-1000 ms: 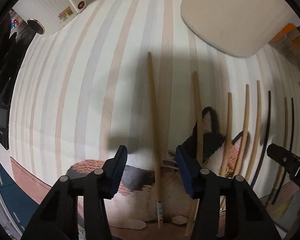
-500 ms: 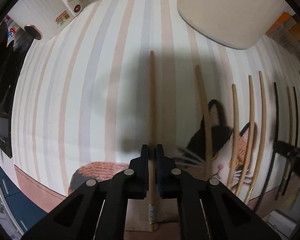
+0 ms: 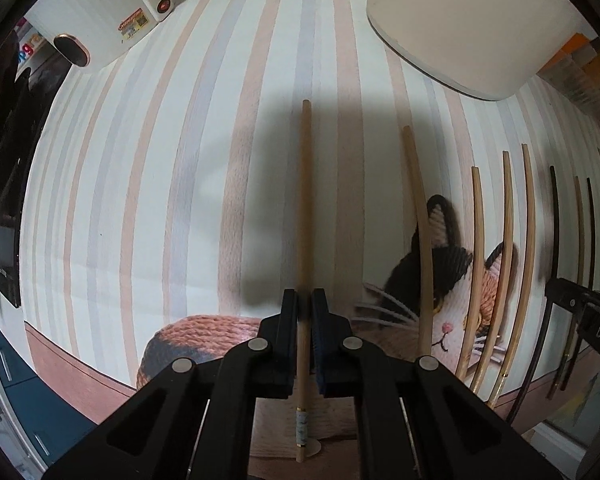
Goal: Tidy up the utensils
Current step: 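Lift the wooden chopstick with the left tool while the right tool lifts the dark chopstick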
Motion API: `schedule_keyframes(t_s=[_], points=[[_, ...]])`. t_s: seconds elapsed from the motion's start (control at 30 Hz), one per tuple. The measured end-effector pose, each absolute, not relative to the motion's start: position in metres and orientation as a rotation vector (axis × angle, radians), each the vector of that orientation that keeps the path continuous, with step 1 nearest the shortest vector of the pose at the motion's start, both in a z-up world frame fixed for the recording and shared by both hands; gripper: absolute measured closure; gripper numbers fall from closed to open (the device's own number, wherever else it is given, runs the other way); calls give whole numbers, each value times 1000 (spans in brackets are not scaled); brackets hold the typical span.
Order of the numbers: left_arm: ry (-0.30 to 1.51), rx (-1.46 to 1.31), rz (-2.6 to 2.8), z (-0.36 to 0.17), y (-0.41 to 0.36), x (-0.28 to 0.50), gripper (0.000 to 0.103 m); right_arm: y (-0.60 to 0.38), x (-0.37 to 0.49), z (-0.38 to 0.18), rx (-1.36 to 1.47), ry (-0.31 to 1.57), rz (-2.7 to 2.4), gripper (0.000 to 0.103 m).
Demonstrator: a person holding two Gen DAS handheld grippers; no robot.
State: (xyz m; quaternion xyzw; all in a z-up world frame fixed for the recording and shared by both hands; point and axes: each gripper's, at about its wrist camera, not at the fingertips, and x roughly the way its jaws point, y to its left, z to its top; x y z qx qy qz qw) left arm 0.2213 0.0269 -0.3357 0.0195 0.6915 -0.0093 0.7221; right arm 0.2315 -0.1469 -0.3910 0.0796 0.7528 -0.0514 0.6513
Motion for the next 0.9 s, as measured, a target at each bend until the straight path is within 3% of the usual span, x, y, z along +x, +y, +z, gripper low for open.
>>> schedule_keyframes(t_s=[0.9], points=[[1538, 61, -13, -341, 27, 257, 99, -154, 244, -389, 126, 1785, -67, 97]])
